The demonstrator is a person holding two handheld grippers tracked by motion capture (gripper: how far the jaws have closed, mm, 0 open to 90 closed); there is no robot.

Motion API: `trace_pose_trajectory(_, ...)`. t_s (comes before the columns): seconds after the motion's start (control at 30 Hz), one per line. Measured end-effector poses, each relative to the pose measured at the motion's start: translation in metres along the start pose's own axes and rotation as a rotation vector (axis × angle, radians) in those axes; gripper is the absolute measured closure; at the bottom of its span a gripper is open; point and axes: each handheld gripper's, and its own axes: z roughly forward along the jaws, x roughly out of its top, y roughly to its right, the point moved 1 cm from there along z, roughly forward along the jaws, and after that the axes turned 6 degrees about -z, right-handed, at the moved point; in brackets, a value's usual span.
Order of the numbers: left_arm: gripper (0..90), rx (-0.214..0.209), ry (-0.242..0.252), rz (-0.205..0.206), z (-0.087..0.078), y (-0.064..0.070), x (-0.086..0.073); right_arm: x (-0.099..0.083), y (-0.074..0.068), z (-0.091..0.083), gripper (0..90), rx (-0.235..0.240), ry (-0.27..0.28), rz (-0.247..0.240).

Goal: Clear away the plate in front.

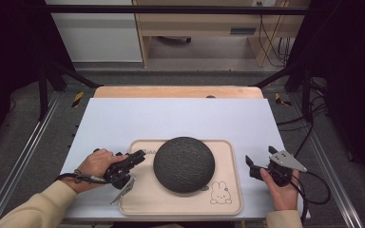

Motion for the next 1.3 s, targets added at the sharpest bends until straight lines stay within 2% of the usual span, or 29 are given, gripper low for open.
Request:
trace_pose_trajectory(0.27, 61.7, 0.027, -0.063, -0.024, 0.001, -0.014, -0.020, 0.000, 0.000, 0.000, 8.2, 0.000, 0.000, 0.000)
trace_pose_trajectory(0.47, 55.1, 0.052, -0.098, -0.073, 0.002, -0.021, -0.031, 0.000, 0.000, 0.000, 8.1, -0.001, -0.002, 0.000)
trace_pose_trajectory(0.5, 53.4, 0.065, -0.128, -0.103, 0.002, -0.024, -0.036, 0.000, 0.000, 0.000, 8.1, -0.001, -0.002, -0.001)
trace_pose_trajectory(0.53, 51.5, 0.065, -0.128, -0.103, 0.002, -0.024, -0.036, 0.000, 0.000, 0.000, 8.1, -0.001, -0.002, -0.001)
trace_pose_trajectory(0.6, 48.6, 0.075, -0.165, -0.174, 0.004, -0.030, -0.041, 0.000, 0.000, 0.000, 8.0, -0.002, -0.002, -0.004)
trace_pose_trajectory(0.63, 47.2, 0.084, -0.161, -0.233, 0.006, -0.030, -0.043, 0.000, 0.000, 0.000, 7.9, -0.002, -0.002, -0.004)
trace_pose_trajectory(0.67, 44.4, 0.083, -0.180, -0.280, 0.008, -0.034, -0.046, 0.000, 0.000, 0.000, 7.9, -0.003, -0.001, -0.004)
trace_pose_trajectory(0.7, 40.5, 0.082, -0.187, -0.308, 0.008, -0.035, -0.047, 0.000, 0.000, 0.000, 7.8, -0.003, -0.001, -0.003)
trace_pose_trajectory(0.73, 40.4, 0.091, -0.197, -0.333, 0.008, -0.038, -0.048, 0.000, 0.000, 0.000, 7.8, -0.003, -0.001, -0.003)
trace_pose_trajectory(0.77, 40.2, 0.091, -0.197, -0.333, 0.008, -0.038, -0.048, 0.000, 0.000, 0.000, 7.8, -0.003, -0.001, -0.003)
trace_pose_trajectory(0.8, 39.4, 0.108, -0.215, -0.388, 0.008, -0.043, -0.050, 0.000, 0.000, 0.000, 7.7, -0.003, 0.000, 0.001)
trace_pose_trajectory(0.9, 35.2, 0.107, -0.255, -0.500, 0.009, -0.049, -0.054, 0.001, 0.001, -0.001, 7.7, -0.006, 0.002, 0.002)
trace_pose_trajectory(0.93, 34.1, 0.107, -0.255, -0.500, 0.009, -0.049, -0.054, 0.001, 0.001, -0.001, 7.7, -0.006, 0.002, 0.002)
trace_pose_trajectory(0.97, 33.1, 0.120, -0.259, -0.582, 0.008, -0.051, -0.057, 0.001, 0.001, -0.001, 7.6, -0.004, 0.008, 0.004)
trace_pose_trajectory(1.0, 32.6, 0.132, -0.265, -0.627, 0.006, -0.051, -0.057, 0.001, 0.001, -0.001, 7.6, -0.002, 0.009, 0.004)
trace_pose_trajectory(1.03, 32.0, 0.142, -0.266, -0.655, 0.005, -0.052, -0.058, 0.001, 0.001, -0.001, 7.5, -0.002, 0.009, 0.004)
trace_pose_trajectory(1.2, 29.2, 0.161, -0.231, -0.867, -0.002, -0.053, -0.060, 0.001, 0.002, 0.001, 7.4, 0.008, 0.011, 0.009)
trace_pose_trajectory(1.23, 28.8, 0.161, -0.231, -0.867, -0.002, -0.053, -0.060, 0.001, 0.002, 0.001, 7.4, 0.008, 0.011, 0.009)
trace_pose_trajectory(1.27, 28.7, 0.173, -0.224, -0.938, -0.006, -0.052, -0.060, 0.002, 0.002, 0.001, 7.5, 0.010, 0.015, 0.009)
trace_pose_trajectory(1.3, 28.5, 0.178, -0.219, -0.980, -0.008, -0.051, -0.060, 0.002, 0.002, 0.002, 7.5, 0.014, 0.017, 0.010)
